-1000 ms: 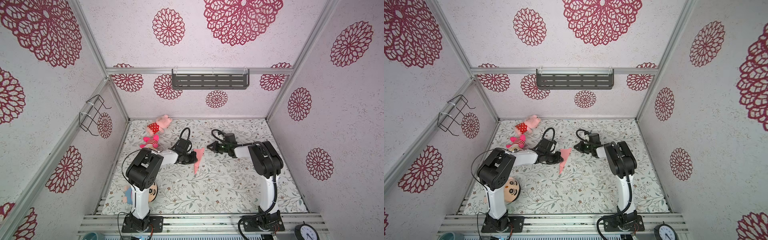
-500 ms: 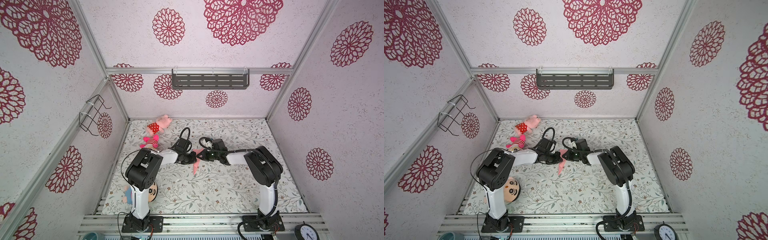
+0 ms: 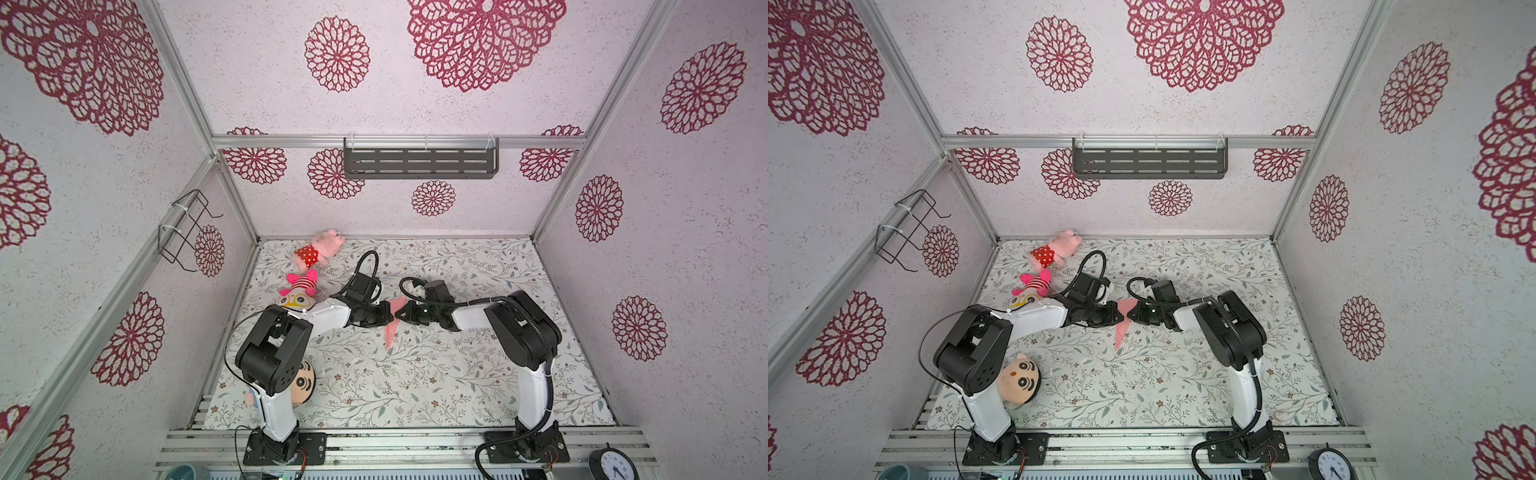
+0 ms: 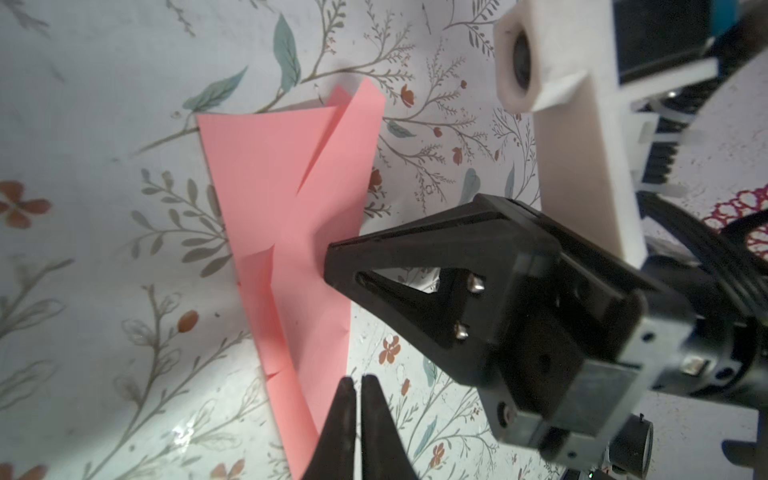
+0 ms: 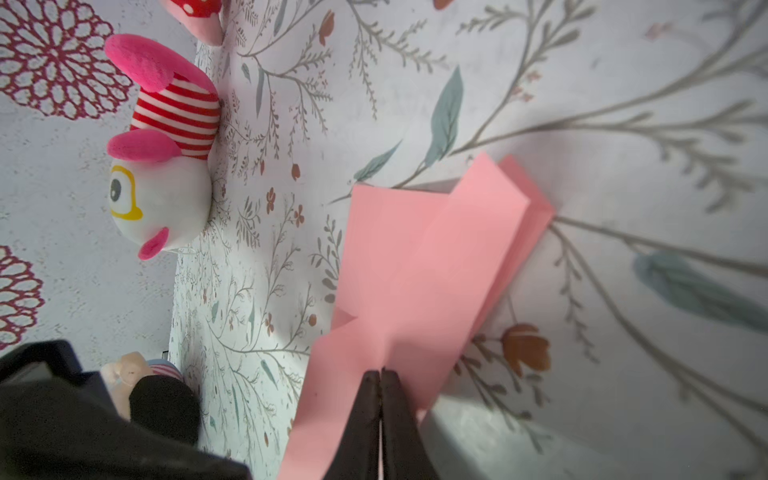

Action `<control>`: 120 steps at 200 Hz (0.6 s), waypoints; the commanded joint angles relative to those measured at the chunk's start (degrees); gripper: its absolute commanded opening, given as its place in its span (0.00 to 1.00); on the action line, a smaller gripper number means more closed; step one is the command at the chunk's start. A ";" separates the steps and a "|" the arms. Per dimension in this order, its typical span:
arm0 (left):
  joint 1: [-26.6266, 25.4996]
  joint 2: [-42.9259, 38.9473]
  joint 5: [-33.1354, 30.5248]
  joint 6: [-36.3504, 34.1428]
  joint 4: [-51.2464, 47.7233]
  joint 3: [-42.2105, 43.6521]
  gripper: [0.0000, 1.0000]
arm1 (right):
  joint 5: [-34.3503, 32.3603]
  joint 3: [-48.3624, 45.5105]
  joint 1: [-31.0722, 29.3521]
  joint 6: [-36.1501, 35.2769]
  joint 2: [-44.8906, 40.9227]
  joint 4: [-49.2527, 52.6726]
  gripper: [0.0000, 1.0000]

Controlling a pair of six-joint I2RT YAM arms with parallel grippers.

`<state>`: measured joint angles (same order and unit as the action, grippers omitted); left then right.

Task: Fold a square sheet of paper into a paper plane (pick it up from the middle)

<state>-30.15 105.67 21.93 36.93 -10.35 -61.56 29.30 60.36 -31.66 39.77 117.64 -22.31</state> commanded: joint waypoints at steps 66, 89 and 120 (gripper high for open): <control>-2.54 3.47 -7.08 -2.72 -6.82 -2.86 0.09 | -4.51 -0.59 -0.24 1.46 2.86 5.55 0.10; -3.08 3.93 -8.39 -3.08 -8.68 -3.65 0.09 | -4.69 -0.55 -0.25 1.63 2.94 5.87 0.10; -4.17 3.68 -9.60 -3.49 -10.58 -3.75 0.09 | -5.81 -0.07 -0.24 1.93 3.07 7.10 0.10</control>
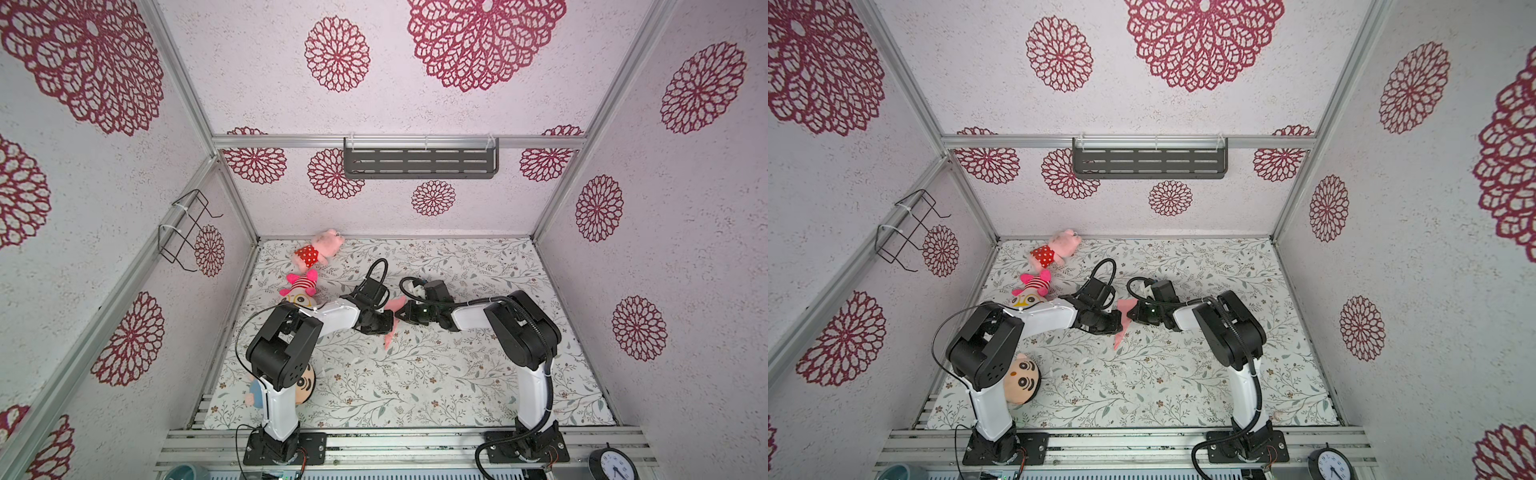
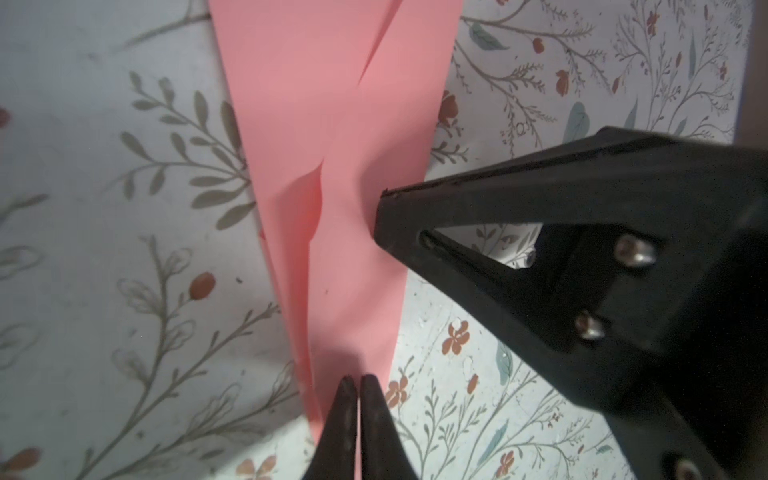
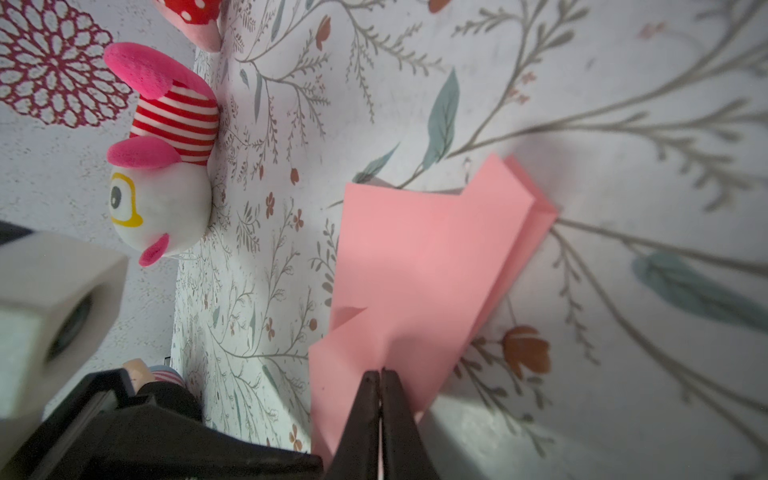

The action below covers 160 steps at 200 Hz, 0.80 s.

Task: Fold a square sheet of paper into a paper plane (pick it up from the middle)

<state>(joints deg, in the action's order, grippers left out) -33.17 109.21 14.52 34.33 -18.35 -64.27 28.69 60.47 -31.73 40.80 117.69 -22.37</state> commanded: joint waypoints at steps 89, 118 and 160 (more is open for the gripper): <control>-4.93 -2.95 -5.42 -1.37 -7.65 0.37 0.07 | -6.23 0.00 -0.18 3.15 3.97 6.58 0.10; -5.48 -2.99 -5.56 -1.38 -8.34 0.05 0.07 | -6.43 -0.08 -0.22 3.57 4.04 6.56 0.10; -5.92 -2.82 -6.09 -1.18 -9.07 -0.07 0.07 | -6.63 -0.17 -0.24 3.96 4.12 6.53 0.10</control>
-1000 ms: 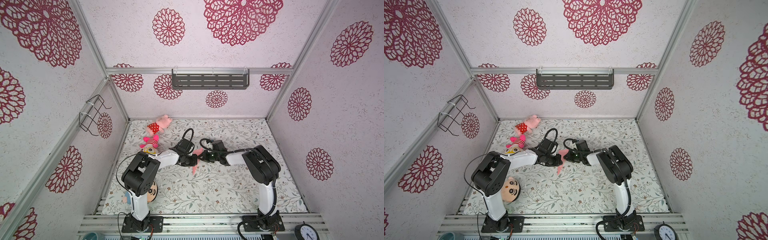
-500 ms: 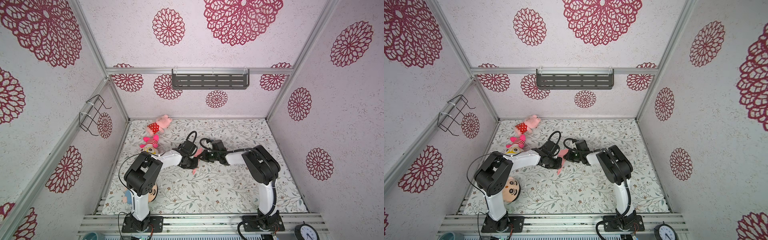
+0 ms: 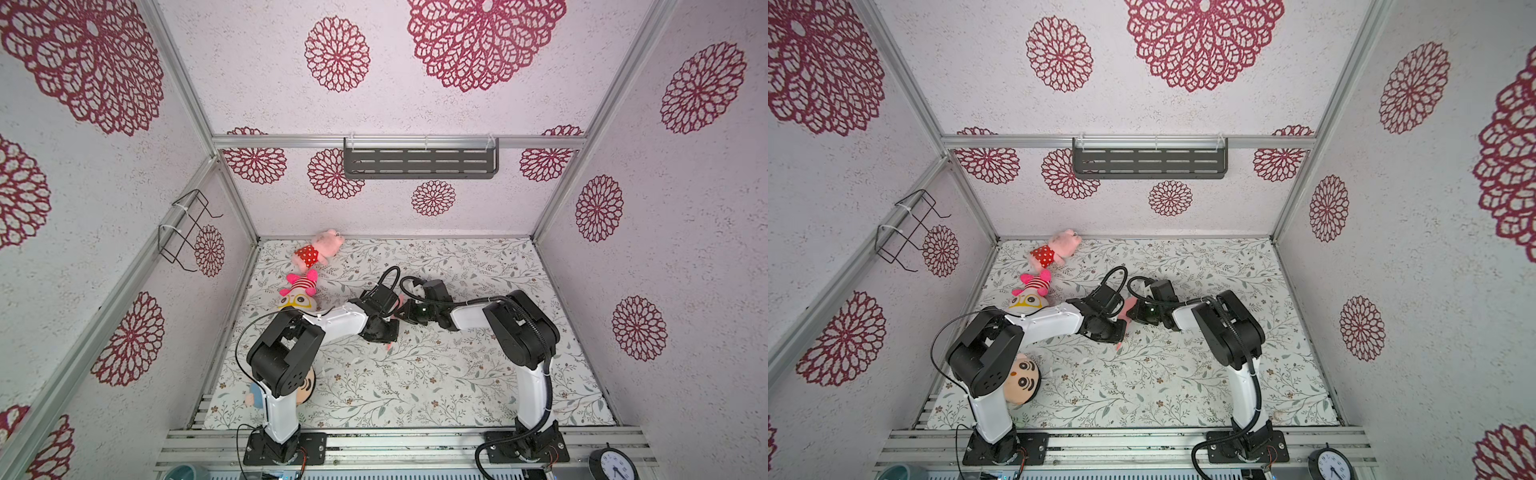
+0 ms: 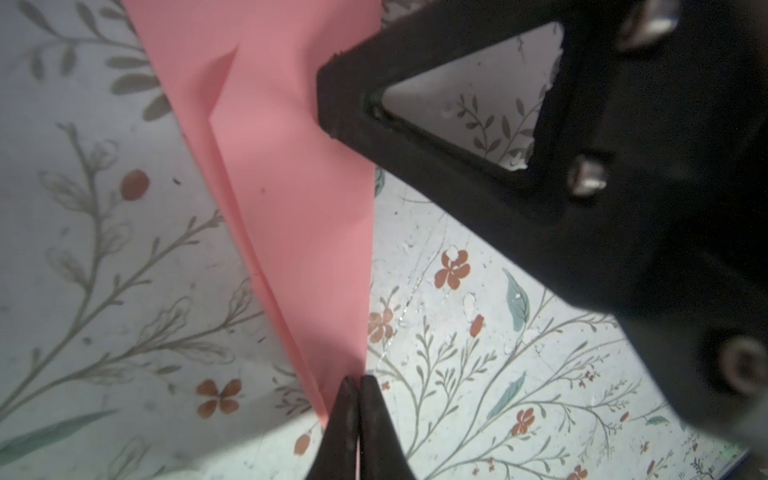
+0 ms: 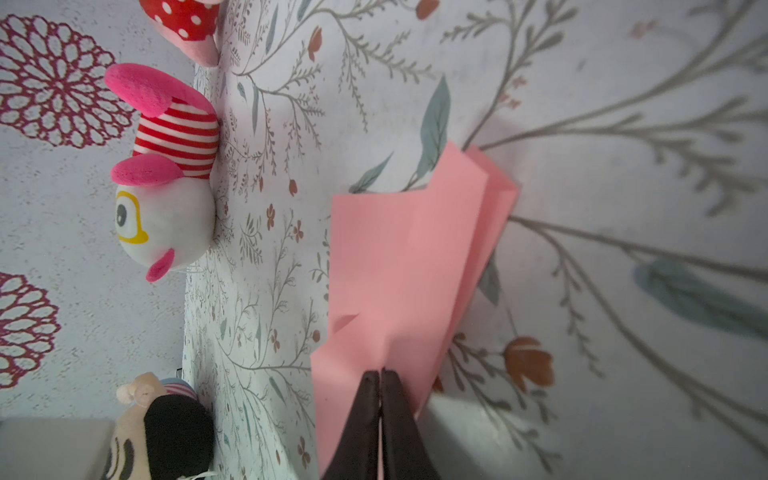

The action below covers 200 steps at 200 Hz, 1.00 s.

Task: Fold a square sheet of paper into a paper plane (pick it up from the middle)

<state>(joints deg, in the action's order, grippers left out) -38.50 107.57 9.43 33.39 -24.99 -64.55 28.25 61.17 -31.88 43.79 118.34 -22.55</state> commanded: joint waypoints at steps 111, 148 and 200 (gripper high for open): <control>-1.51 -2.19 0.54 1.09 -4.45 0.48 0.07 | -6.43 -0.87 0.06 1.65 3.76 6.53 0.11; -1.66 -1.80 0.96 1.21 -4.41 0.89 0.07 | -6.45 -1.05 0.02 1.78 3.99 6.37 0.11; -2.53 -1.74 -0.06 1.05 -5.56 1.01 0.06 | -6.70 -1.58 0.06 2.35 3.97 6.01 0.11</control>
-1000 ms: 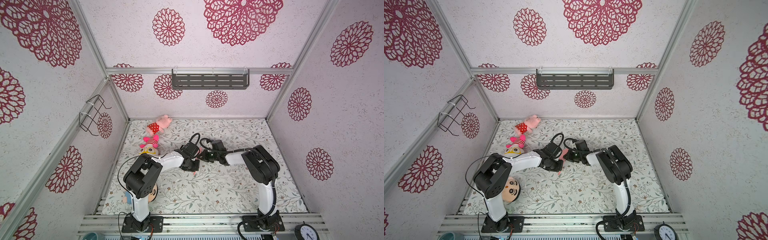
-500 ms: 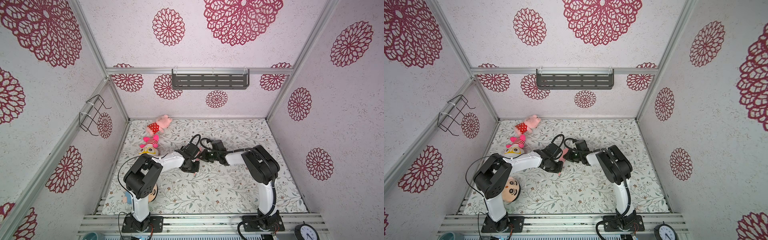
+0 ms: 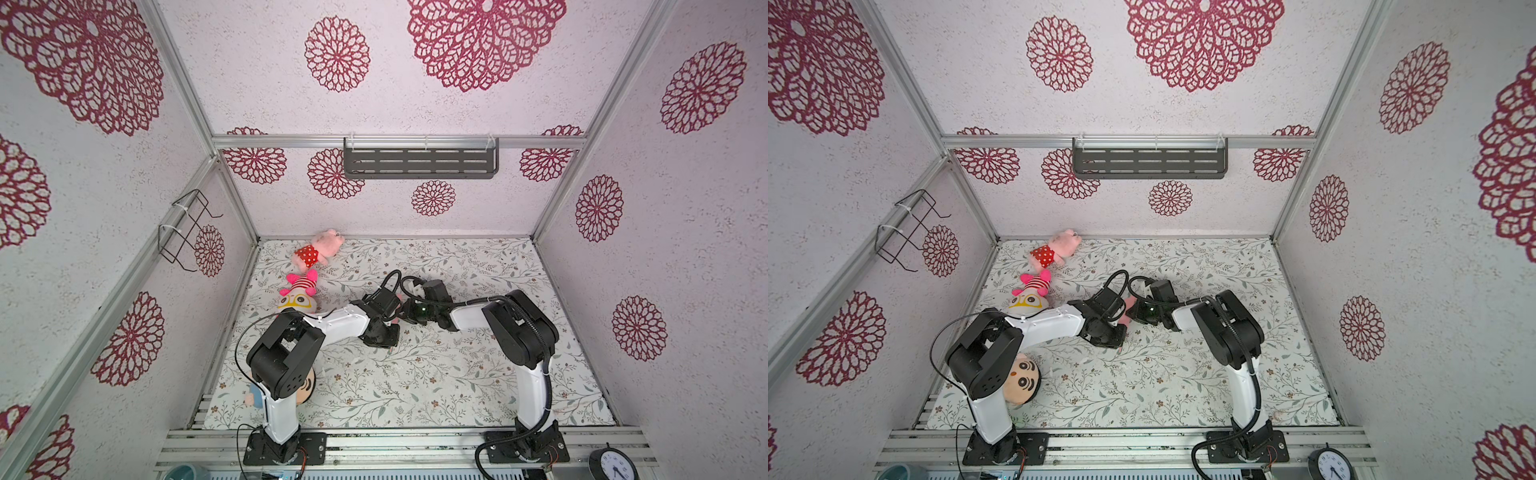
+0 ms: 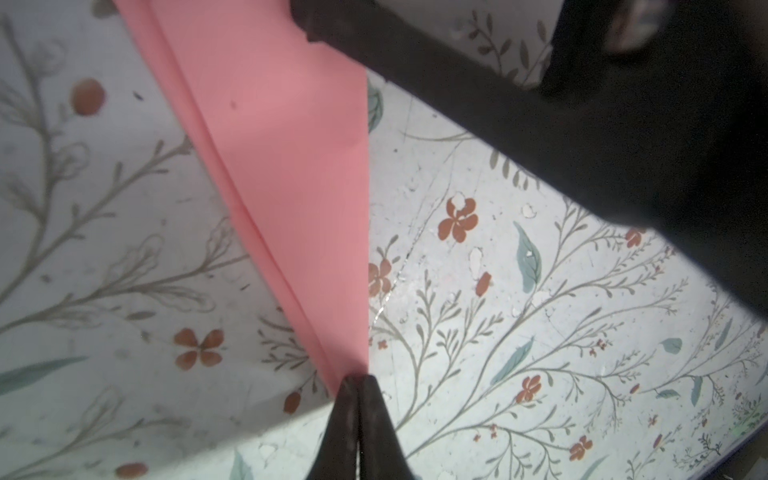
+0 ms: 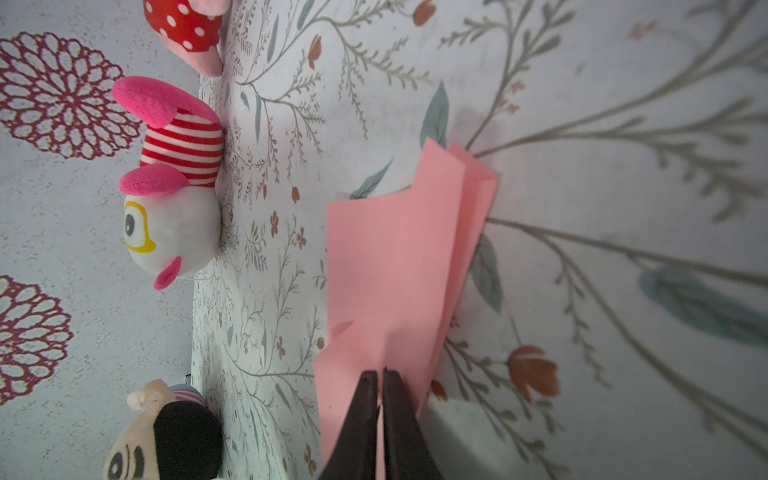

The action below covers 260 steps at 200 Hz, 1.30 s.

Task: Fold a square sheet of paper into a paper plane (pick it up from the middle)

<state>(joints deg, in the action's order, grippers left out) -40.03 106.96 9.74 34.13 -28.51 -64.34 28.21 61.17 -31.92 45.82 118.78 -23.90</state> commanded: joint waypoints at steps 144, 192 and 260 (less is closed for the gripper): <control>0.61 -10.14 0.51 1.15 0.82 4.00 0.06 | -7.21 -4.62 0.11 3.03 1.46 3.88 0.11; 4.05 -5.45 3.46 0.87 7.30 1.02 0.07 | -7.03 -4.74 0.11 4.10 1.81 2.81 0.11; 4.17 2.89 1.97 -0.98 7.38 -3.96 0.03 | -6.06 -4.35 0.10 5.89 2.30 1.98 0.11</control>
<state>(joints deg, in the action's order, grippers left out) -35.83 108.22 12.51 34.11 -21.71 -66.87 27.18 58.63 -32.18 50.70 118.69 -29.23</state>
